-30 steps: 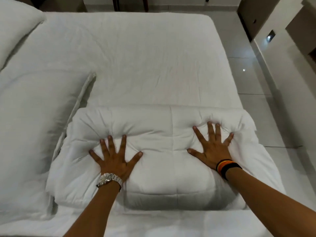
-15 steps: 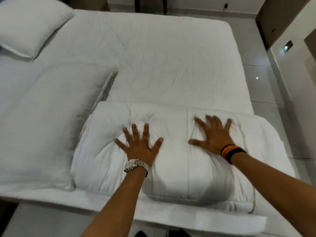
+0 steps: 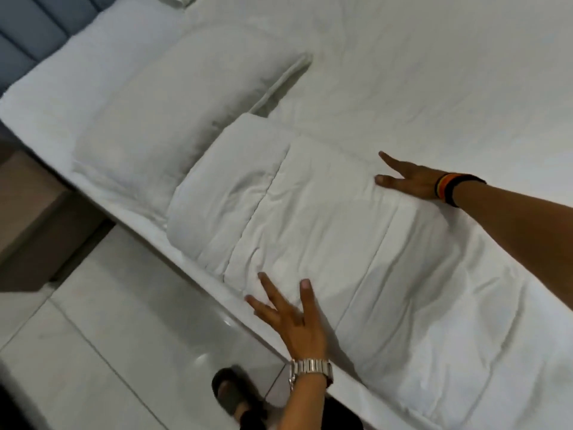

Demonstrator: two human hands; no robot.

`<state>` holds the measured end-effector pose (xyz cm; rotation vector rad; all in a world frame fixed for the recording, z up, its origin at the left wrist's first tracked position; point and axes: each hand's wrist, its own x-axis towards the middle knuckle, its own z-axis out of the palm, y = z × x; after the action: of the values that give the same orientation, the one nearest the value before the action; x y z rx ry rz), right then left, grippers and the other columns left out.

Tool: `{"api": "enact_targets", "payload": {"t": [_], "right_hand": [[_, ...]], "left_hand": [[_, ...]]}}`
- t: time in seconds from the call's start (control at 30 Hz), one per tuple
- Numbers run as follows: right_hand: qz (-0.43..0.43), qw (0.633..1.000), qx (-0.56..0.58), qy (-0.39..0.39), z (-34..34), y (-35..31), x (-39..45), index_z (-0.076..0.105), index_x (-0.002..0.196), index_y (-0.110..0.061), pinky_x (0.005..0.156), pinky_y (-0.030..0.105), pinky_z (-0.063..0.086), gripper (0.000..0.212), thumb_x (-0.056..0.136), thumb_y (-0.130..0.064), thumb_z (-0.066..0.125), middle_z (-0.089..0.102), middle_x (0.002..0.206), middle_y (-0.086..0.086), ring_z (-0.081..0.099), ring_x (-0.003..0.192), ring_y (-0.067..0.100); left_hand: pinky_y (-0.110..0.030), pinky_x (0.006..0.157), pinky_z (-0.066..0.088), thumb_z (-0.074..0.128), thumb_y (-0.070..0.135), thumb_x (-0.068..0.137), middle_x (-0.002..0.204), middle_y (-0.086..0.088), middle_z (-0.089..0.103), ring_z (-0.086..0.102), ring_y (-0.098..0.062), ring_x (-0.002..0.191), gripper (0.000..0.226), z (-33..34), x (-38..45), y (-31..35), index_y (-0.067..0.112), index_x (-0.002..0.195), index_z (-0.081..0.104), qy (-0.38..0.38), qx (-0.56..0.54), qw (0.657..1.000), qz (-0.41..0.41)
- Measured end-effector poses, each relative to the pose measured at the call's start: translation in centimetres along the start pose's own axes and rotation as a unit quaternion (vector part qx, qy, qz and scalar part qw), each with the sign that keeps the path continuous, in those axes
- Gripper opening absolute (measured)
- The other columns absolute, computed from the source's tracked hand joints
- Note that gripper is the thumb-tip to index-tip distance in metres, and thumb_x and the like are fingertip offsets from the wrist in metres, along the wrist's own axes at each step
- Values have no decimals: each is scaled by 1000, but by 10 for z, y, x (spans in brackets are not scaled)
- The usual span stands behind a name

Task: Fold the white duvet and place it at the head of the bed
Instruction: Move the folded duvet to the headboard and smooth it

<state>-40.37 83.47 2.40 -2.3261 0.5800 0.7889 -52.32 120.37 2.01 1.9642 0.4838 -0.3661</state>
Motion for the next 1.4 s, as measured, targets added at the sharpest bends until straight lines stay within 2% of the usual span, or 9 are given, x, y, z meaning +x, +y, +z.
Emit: {"api": "enact_targets", "payload": {"t": [0.1,0.43,0.53,0.7,0.8,0.87,1.07,1.23,1.4], "right_hand": [[11,997,65,-32,23,2,7,-4,154,-64,126,46,15,99,70,-102,31,18,171,0,22,156,27],[-10,974,225,-10,45,3,8,27,158,-49,125,45,23,108,65,-100,50,36,162,-12,37,148,17],[-39,962,269,-16,42,-2,-4,45,150,-47,122,40,29,92,71,-92,59,52,150,-17,50,137,12],[-53,941,329,57,15,-34,-43,34,157,-28,108,20,25,71,97,-61,54,40,142,-17,36,132,2],[-36,946,302,114,-10,-44,-52,34,157,-35,105,24,29,98,76,-86,57,42,153,-12,45,125,2],[-23,936,323,141,-33,-56,-56,38,155,-34,100,28,33,87,83,-79,55,48,153,-1,47,119,10],[-88,906,346,226,-67,-184,-112,37,156,-30,104,24,29,58,103,-53,49,45,135,-12,41,125,8],[-154,898,323,258,-64,-312,-85,32,144,-47,115,28,25,41,106,-53,44,35,162,-1,34,148,21],[-158,869,378,277,-53,-447,-38,32,151,-43,116,29,25,92,74,-91,50,35,159,-5,33,143,15]], "left_hand": [[-33,114,23,64,64,82,167,19,-19,-16,22,137,95,11,-26,-3,63,153,0,8,-50,998,-46],[-34,113,31,75,62,73,154,20,25,29,-1,138,102,19,-29,-4,58,155,14,71,-120,989,-47],[-27,114,29,74,57,74,150,29,28,31,7,136,101,13,-33,9,48,158,19,84,-141,986,-21],[-18,115,26,70,56,78,153,37,22,27,28,128,96,-2,-42,54,48,158,19,66,-195,978,42],[-16,113,26,70,58,79,145,49,22,23,36,124,91,-27,-33,84,55,155,20,31,-225,970,83],[-14,110,26,71,59,81,142,53,24,25,35,125,85,-50,-16,108,62,150,21,-3,-233,966,116],[-22,116,30,72,66,81,160,21,34,35,-1,144,90,-131,81,196,48,157,28,-47,-226,953,197],[-27,119,31,71,64,83,159,23,32,35,-5,146,87,-225,203,262,45,157,30,-74,-197,943,260],[-41,113,45,70,75,74,161,20,33,39,-11,145,88,-332,318,323,59,150,29,-117,-156,937,289]]}}
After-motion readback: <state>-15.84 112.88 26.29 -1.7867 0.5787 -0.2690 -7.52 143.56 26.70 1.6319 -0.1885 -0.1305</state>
